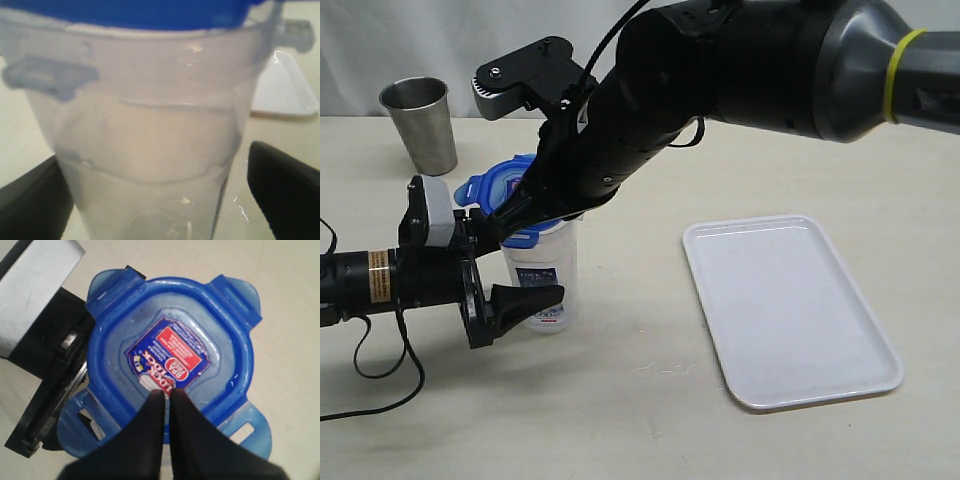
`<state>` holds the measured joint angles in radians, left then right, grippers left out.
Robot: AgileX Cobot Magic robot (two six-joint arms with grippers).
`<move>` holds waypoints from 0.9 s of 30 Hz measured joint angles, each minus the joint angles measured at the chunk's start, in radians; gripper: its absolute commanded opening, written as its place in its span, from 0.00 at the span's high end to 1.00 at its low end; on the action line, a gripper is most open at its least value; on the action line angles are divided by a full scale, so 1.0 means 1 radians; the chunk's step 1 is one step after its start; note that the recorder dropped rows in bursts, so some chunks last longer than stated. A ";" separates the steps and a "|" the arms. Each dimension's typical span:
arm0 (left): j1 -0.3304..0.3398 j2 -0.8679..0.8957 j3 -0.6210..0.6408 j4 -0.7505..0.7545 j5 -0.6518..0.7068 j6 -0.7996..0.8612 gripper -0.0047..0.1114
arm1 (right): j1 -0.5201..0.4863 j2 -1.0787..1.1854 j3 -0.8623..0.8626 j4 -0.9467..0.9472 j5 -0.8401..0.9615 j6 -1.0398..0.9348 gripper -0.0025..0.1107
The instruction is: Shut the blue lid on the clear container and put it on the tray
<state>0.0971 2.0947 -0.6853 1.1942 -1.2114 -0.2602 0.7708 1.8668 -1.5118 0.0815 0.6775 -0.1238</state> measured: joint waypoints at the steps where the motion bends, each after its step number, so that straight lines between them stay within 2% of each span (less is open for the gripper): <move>1: 0.005 0.000 0.000 0.004 0.000 0.000 0.23 | 0.000 0.000 0.000 0.000 0.000 0.000 0.94; 14: 0.099 0.000 0.000 0.036 0.000 0.000 0.23 | 0.000 -0.036 0.002 -0.007 0.000 -0.052 0.94; 22: 0.109 0.000 0.000 0.036 0.000 0.000 0.23 | 0.000 -0.093 0.002 0.056 -0.007 -0.127 0.94; 24: 0.109 0.000 0.000 0.036 0.000 0.000 0.23 | 0.000 -0.097 0.002 0.063 -0.010 -0.138 0.90; 27: 0.109 0.000 0.000 0.048 0.000 -0.003 0.23 | 0.000 -0.098 0.002 0.067 -0.022 -0.134 0.78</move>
<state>0.2064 2.0947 -0.6853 1.2419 -1.2114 -0.2628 0.7708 1.7685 -1.5101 0.1485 0.6552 -0.2575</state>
